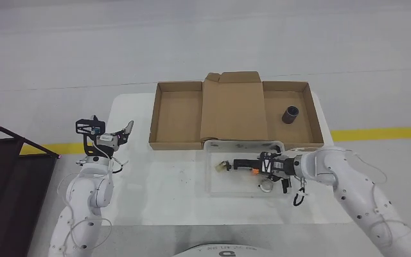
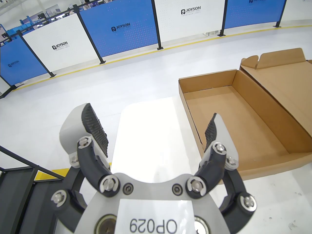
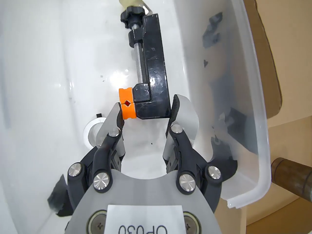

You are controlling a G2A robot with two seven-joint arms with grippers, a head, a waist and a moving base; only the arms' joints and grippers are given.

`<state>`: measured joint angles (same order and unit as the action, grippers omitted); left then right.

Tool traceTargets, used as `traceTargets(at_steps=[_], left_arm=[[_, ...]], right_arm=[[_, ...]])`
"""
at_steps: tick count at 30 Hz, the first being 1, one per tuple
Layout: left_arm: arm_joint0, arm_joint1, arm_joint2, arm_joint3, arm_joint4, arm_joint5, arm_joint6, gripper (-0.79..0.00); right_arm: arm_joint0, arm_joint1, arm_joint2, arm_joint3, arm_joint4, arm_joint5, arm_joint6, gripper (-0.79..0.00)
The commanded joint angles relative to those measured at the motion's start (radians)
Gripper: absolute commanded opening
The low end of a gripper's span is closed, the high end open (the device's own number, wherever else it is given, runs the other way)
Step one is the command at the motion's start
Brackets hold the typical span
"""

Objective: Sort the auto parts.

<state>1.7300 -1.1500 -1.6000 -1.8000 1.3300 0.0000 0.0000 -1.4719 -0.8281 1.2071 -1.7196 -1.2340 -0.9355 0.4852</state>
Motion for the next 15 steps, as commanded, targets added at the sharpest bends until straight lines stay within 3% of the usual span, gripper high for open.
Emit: traceTargets(at_steps=[1,15], left_arm=[[0.000,0.000,0.000,0.000,0.000,0.000,0.000,0.000],[0.000,0.000,0.000,0.000,0.000,0.000,0.000,0.000]], right_arm=[[0.016,-0.002,-0.012,-0.001,0.022,0.000,0.022,0.000],[0.053,-0.007,-0.064,-0.038,0.044,-0.004,0.088,0.000]])
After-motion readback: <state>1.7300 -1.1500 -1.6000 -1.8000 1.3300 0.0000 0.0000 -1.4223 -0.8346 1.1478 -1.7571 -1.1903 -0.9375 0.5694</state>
